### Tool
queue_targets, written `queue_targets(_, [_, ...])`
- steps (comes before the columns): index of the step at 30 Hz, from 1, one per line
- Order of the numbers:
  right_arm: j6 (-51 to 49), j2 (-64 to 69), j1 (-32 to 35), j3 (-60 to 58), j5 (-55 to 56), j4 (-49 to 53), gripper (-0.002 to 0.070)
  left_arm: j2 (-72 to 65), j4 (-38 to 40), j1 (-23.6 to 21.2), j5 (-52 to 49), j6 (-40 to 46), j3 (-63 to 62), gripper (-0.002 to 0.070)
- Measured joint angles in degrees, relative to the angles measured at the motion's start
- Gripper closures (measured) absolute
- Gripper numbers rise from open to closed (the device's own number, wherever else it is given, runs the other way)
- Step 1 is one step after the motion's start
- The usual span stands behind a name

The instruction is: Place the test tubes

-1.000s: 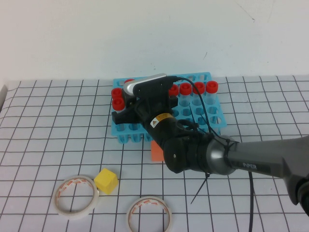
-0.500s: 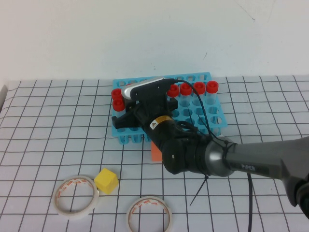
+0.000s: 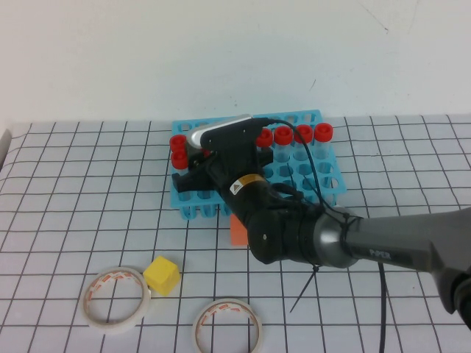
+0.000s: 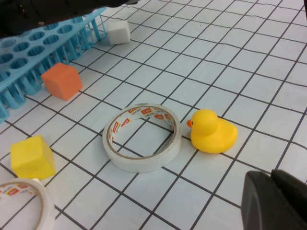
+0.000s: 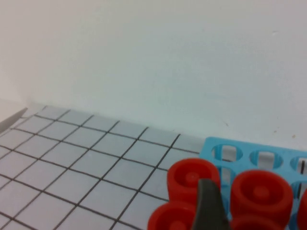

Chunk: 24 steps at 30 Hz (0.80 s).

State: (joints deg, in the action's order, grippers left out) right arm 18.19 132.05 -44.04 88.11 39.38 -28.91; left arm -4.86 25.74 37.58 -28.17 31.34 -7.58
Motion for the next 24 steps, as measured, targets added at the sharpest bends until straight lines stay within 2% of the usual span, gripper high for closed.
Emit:
queue_targets(4, [0.2, -3.7, 0.0, -1.6, 0.0, -0.3, 0.0243, 0.0, 0.0, 0.0, 0.0, 0.0, 0.0, 0.0676])
queue_targets(7, [0.2, -8.9, 0.0, -4.9, 0.0, -0.4, 0.0283, 0.0, 0.0, 0.0, 0.0, -0.1, 0.0, 0.0676])
queue_targets(9, [0.2, -13.2, 0.0, -8.0, 0.0, -0.4, 0.0363, 0.0, 0.0, 0.0, -0.1, -0.1, 0.0, 0.0676])
queue_targets(12, [0.2, -21.4, 0.0, -14.5, -0.2, -0.4, 0.0552, 0.0, 0.0, 0.0, -0.1, -0.1, 0.0, 0.0676])
queue_targets(14, [0.2, -31.8, 0.0, -21.9, -2.8, 0.4, 0.0640, 0.0, 0.0, 0.0, -0.1, -0.1, 0.0, 0.0676])
queue_targets(21, [0.2, -54.6, 0.0, -35.4, -21.7, 9.4, 0.0675, 0.0, 0.0, 0.0, -0.1, -0.1, 0.0, 0.0676])
queue_targets(24, [3.4, -62.7, 0.0, -39.3, -27.7, 10.4, 0.0676, 0.0, 0.0, 0.0, -0.1, -0.1, 0.0, 0.0676])
